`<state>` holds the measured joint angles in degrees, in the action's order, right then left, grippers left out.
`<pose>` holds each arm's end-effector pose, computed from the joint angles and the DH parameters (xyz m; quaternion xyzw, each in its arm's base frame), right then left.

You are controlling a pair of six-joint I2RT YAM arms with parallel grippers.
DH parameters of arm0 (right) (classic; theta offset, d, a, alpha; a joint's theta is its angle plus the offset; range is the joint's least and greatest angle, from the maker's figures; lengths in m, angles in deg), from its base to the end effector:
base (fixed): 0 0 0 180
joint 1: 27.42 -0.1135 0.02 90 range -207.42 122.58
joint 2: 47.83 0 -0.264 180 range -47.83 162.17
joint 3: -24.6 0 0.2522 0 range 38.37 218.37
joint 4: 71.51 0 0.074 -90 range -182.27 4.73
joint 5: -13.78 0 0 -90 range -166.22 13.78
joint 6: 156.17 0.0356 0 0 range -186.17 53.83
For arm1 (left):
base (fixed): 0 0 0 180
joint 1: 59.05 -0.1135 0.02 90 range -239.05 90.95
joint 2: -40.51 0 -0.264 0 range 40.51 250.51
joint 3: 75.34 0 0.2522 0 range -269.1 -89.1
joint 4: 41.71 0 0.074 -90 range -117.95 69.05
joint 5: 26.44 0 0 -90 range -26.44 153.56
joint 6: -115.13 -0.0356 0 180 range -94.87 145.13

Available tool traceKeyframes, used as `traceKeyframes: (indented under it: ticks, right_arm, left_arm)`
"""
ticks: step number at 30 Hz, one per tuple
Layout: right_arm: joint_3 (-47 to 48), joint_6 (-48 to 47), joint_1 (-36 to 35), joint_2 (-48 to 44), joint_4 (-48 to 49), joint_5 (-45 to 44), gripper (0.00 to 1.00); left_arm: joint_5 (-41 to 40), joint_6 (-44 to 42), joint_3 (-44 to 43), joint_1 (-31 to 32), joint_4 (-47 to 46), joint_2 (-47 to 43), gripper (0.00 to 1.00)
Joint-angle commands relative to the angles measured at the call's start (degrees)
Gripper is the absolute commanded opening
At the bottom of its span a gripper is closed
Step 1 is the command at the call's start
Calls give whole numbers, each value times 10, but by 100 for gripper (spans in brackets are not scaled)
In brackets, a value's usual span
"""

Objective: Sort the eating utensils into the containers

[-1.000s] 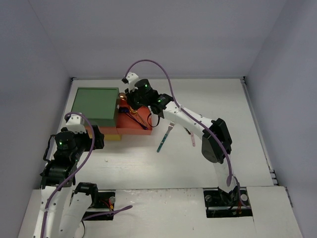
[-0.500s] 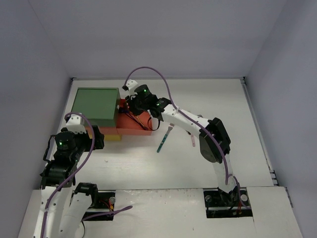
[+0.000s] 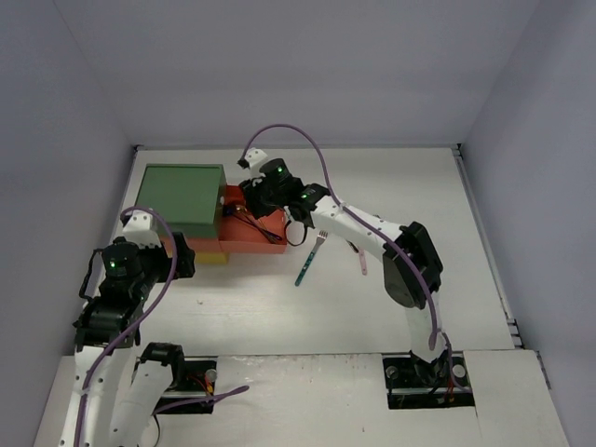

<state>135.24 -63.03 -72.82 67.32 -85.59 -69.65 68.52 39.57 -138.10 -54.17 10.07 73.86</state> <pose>0.3392 0.3498 0.2978 -0.3234 0.7441 0.2819 0.5120 0.1197 -0.0133 0.3408 -0.0452 0.8292 -0.1287 0.5421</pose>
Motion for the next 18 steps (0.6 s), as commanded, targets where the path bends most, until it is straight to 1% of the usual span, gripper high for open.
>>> traceKeyframes:
  ticks: [1,3,5,6,8,10,13,18]
  right_arm:
    - [-41,72,63,-113,29,-1,39]
    - [-80,99,94,-136,28,9,40]
    - [-105,117,112,-156,26,14,42]
    - [-115,121,119,-162,25,15,42]
    - [-144,129,141,-169,17,23,42]
    - [-159,139,153,-168,16,39,42]
    - [-182,145,176,-158,16,59,42]
    - [-187,127,187,-124,15,103,40]
  left_arm:
    - [-35,4,-122,3,-10,87,87]
    - [-57,-3,-188,3,4,145,87]
    - [-72,-5,-230,1,3,190,87]
    - [-77,-6,-234,2,3,206,87]
    - [-85,-9,-282,-3,3,248,87]
    - [-81,-10,-305,-17,2,288,87]
    - [-55,-16,-347,-63,-2,349,87]
    - [-12,-19,-390,-137,-3,412,87]
